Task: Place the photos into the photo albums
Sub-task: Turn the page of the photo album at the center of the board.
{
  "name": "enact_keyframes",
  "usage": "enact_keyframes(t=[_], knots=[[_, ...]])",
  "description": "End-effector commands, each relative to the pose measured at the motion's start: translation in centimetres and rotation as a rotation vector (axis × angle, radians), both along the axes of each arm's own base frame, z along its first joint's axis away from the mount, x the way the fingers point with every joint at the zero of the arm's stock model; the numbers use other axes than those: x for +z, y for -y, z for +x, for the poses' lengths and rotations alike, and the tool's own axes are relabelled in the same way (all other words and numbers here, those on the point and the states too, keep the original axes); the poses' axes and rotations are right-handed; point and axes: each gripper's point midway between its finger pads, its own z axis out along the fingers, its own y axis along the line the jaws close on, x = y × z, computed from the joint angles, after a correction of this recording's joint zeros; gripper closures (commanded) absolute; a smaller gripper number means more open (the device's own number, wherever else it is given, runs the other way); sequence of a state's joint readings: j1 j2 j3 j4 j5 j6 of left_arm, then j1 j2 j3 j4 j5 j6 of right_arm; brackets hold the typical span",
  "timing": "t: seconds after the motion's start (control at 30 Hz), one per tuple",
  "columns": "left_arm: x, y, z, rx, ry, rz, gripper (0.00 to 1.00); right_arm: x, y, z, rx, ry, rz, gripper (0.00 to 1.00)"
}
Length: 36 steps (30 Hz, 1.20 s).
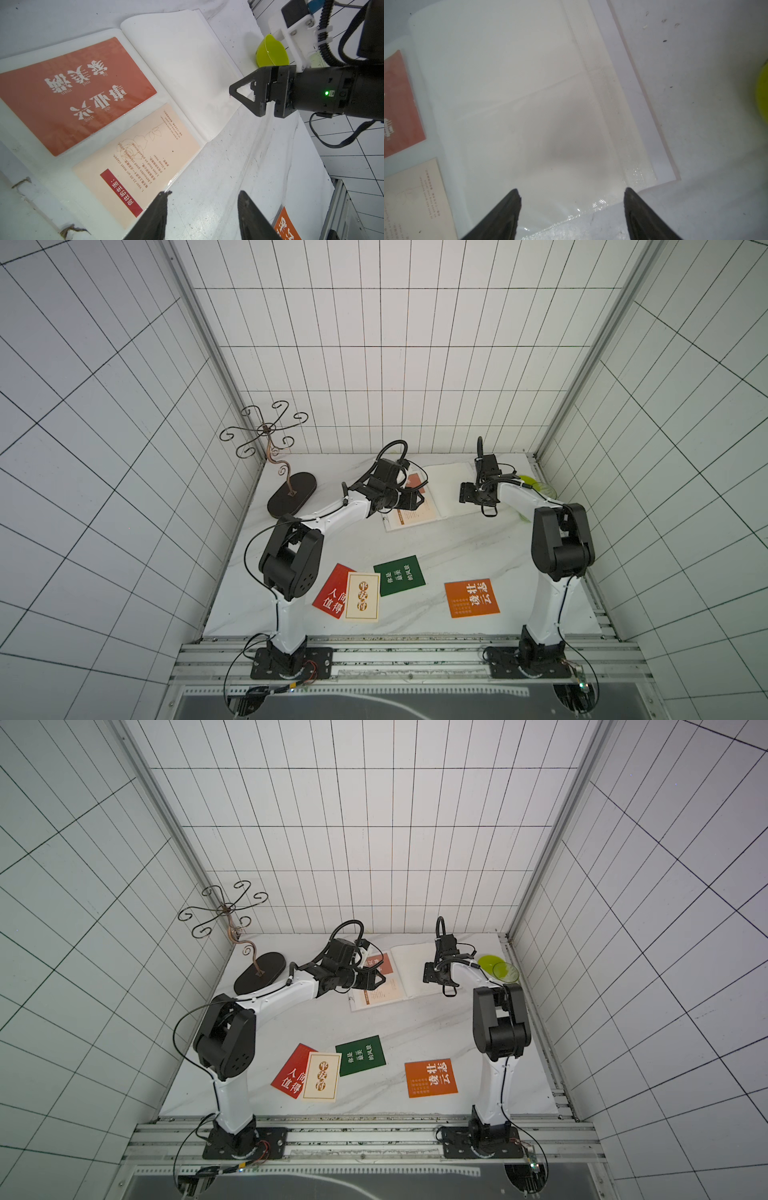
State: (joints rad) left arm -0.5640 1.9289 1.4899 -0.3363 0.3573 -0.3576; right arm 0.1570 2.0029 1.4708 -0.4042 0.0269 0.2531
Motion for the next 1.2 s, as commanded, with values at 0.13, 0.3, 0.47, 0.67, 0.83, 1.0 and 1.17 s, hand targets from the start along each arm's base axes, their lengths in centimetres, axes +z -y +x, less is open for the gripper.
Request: enact_keyframes(t=[0.13,0.3,0.47,0.67,0.83,1.0,1.17], knots=[[0.4,0.0,0.0,-0.01,0.016,0.009,0.45,-5.5,0.7,-2.1,-0.002,-0.13,-0.042,0.22],[0.5,0.0,0.0,-0.01,0.018,0.01,0.45,-6.8,1.0,-2.8,-0.013,-0.163,-0.063,0.22],[0.4,0.0,0.0,-0.01,0.015,0.01,0.45,-6.6,1.7,-3.0,-0.033,-0.166,-0.098,0.21],[0.3,0.0,0.0,-0.007,0.012,0.013,0.45,-6.6,1.8,-3.2,-0.033,-0.172,-0.105,0.2],[0.3,0.0,0.0,-0.006,0.012,0.013,0.45,-7.0,1.4,-3.4,-0.022,-0.182,-0.082,0.22],[0.3,0.0,0.0,-0.006,0.012,0.013,0.45,-6.7,1.7,-3.3,-0.029,-0.174,-0.099,0.28],[0.3,0.0,0.0,-0.005,0.011,0.012,0.45,-6.0,2.2,-3.1,-0.036,-0.161,-0.142,0.34]])
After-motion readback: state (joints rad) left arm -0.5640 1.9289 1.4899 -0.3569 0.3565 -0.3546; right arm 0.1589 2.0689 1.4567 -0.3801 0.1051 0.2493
